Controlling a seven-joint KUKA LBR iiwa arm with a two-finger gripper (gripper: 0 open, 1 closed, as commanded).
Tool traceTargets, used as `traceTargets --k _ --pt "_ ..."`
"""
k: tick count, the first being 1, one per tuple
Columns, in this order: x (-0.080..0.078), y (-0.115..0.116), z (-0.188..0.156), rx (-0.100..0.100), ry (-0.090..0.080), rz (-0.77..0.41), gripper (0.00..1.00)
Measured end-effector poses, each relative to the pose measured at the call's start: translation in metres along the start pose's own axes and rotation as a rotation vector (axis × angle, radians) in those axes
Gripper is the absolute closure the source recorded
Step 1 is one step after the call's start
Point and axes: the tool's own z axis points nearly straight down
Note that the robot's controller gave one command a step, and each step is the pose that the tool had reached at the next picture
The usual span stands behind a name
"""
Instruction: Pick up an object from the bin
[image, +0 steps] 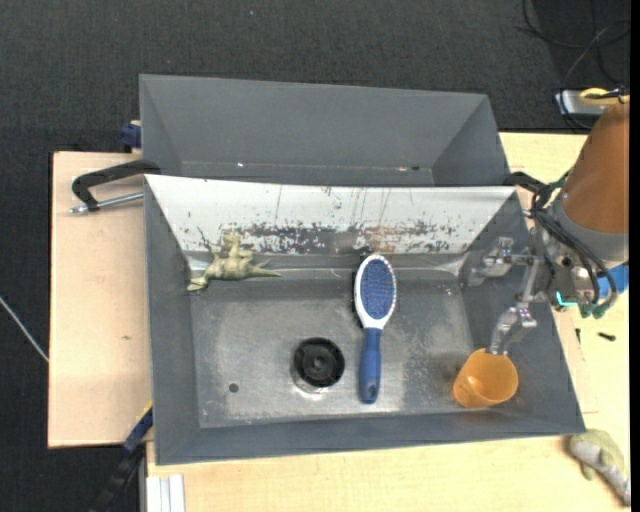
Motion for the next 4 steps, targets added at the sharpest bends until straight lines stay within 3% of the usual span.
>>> traceTargets --k 1,2,3,4 --pt "-0.049 -0.031 -0.006 0.005 -0.014 -0.319 0.00" --pt "-0.040 0.036 0.128 -0.003 0.000 -0.469 0.00" --pt "0.001 0.135 0.168 0.003 -0.013 -0.558 0.00" --pt "-0.003 0.217 0.154 -0.002 -0.013 -0.523 0.00"
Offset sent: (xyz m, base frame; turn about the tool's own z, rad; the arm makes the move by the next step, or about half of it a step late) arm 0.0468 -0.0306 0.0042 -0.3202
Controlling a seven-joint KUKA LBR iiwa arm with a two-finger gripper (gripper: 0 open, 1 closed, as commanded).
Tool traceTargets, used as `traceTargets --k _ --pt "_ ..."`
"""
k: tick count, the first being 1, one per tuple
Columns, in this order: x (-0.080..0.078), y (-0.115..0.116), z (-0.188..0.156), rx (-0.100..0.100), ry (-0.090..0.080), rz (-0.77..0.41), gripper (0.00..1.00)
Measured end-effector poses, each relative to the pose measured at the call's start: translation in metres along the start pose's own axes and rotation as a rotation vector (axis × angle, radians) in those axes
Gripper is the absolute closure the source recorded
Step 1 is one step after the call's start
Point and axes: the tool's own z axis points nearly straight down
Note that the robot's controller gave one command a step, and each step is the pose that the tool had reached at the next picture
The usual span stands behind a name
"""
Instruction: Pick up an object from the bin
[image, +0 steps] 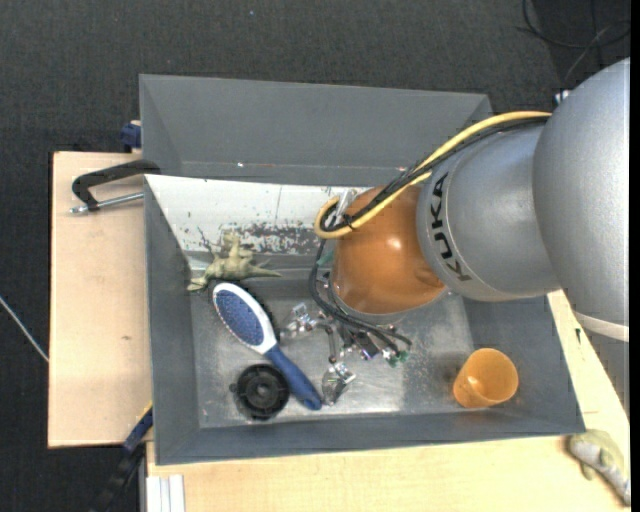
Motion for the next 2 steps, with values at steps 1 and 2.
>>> traceTargets --k 1,2 --pt "-0.019 0.053 -0.005 0.011 0.004 -0.234 0.00" --pt "-0.040 0.079 -0.008 0.023 0.001 -0.199 0.00"
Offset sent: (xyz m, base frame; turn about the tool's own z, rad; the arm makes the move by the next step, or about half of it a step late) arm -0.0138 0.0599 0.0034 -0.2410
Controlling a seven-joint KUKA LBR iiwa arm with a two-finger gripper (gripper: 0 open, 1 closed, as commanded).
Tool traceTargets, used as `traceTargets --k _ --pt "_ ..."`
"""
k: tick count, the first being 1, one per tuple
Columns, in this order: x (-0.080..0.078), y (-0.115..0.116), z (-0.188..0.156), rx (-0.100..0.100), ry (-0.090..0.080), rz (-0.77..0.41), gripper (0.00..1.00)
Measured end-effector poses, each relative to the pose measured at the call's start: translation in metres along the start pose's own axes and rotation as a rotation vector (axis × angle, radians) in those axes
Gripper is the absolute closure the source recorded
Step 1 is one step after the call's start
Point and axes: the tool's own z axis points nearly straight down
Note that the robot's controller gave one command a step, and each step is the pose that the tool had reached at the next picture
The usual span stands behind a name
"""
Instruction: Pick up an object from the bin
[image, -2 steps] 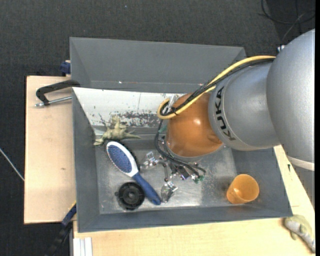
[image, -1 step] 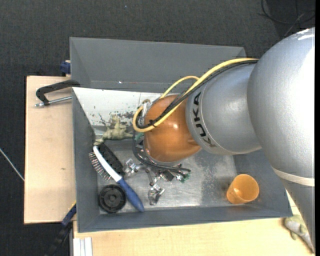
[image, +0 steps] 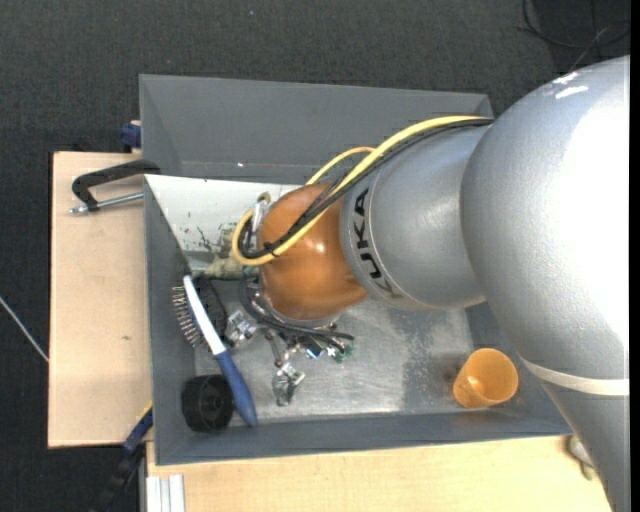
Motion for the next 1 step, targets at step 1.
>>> traceTargets --k 1 --pt "-0.0268 0.0165 -0.0934 -0.018 -0.010 0.059 0.00"
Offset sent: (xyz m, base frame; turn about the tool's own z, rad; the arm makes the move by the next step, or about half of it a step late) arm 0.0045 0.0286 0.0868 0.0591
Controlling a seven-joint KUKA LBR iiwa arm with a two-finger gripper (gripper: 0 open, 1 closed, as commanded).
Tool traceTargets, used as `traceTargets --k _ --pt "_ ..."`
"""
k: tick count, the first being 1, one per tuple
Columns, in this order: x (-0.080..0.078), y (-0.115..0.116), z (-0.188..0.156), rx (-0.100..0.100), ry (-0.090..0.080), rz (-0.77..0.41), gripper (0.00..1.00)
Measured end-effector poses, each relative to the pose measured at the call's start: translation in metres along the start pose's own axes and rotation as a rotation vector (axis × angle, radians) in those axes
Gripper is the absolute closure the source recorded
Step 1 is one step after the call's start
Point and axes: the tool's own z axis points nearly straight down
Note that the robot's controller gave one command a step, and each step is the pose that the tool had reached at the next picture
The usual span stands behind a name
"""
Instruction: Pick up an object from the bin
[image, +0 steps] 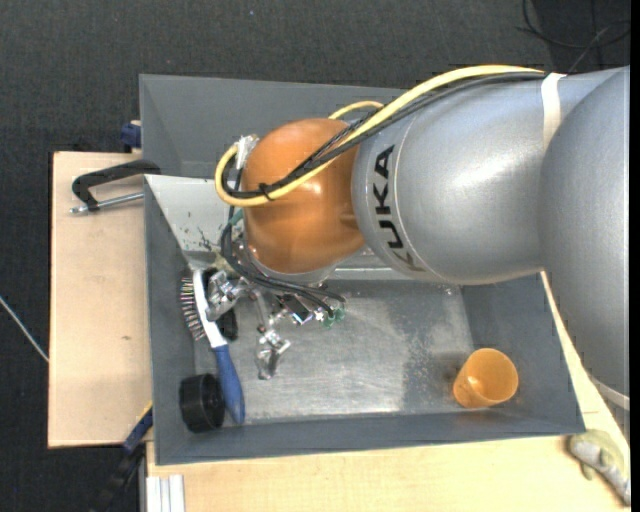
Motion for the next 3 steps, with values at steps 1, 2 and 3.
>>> traceTargets --k 1,2,3 --pt "-0.031 -0.022 0.111 -0.009 0.009 -0.364 0.00" --pt "-0.024 -0.057 0.115 -0.007 0.006 -0.319 0.00" --pt "-0.025 -0.056 0.114 -0.007 0.006 -0.323 1.00"
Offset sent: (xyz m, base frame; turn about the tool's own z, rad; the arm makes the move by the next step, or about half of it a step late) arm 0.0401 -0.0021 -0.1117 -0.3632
